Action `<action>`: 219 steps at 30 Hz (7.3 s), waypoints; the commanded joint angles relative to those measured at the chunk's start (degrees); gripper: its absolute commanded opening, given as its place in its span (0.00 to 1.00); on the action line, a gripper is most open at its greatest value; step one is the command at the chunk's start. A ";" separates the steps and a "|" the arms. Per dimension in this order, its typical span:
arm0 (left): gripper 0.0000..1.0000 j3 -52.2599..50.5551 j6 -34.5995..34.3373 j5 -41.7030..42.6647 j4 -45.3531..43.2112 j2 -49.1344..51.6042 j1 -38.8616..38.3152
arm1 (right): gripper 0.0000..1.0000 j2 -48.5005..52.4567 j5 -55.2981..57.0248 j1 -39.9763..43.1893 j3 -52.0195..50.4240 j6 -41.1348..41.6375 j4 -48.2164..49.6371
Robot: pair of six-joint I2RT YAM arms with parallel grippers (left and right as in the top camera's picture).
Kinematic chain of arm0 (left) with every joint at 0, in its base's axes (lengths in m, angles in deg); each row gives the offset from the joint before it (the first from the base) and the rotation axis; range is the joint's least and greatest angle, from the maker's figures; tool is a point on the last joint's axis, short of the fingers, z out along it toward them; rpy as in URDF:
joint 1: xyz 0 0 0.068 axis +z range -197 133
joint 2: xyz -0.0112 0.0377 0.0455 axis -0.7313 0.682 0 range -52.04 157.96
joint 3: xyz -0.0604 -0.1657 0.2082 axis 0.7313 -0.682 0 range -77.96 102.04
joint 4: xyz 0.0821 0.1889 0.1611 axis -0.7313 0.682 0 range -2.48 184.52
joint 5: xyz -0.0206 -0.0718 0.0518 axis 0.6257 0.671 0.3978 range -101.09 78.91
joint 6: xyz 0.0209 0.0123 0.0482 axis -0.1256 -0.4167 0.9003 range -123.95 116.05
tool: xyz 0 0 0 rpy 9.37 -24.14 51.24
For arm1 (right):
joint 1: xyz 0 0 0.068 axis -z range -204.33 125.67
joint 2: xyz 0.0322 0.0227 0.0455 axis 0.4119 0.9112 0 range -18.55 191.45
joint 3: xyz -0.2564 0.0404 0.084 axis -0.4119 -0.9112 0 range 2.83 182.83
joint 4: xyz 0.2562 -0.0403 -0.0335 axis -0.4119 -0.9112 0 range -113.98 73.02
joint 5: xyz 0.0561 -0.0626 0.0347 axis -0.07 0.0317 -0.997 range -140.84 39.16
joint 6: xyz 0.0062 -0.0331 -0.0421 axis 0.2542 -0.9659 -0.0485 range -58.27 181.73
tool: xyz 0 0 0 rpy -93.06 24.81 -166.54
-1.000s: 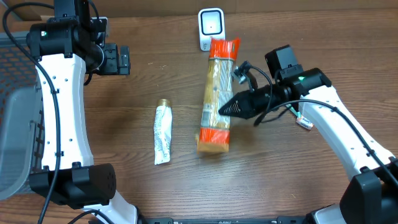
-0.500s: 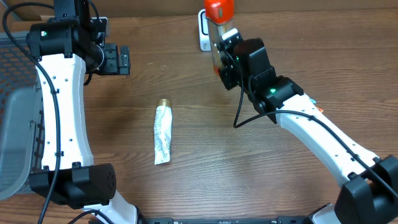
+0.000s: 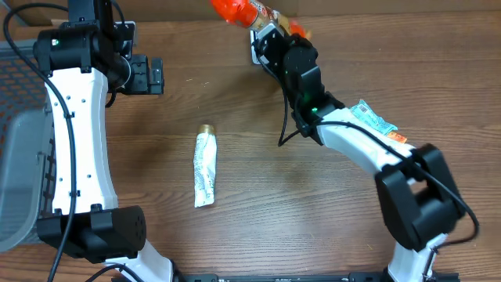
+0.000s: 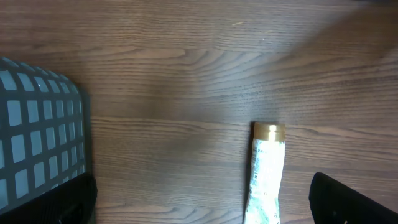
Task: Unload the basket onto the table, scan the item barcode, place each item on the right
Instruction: 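Raise the spaghetti packet and hold it before the white scanner, then carry the spaghetti packet right and release it near the green pack, then move the right gripper to the white-and-gold tube and grasp it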
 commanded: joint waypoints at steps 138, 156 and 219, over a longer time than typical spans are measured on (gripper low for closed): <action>1.00 0.11 1.05 -0.33 -0.02 0.70 -0.39 | 0.79 -6.71 -55.25 13.35 23.69 46.93 -92.76; 0.99 0.11 1.05 -0.33 -0.02 0.70 -0.39 | 0.78 8.28 -53.22 -10.34 19.91 60.02 -70.36; 1.00 0.11 1.05 -0.33 -0.02 0.70 -0.39 | 0.57 8.22 -59.60 6.21 17.88 38.32 -87.80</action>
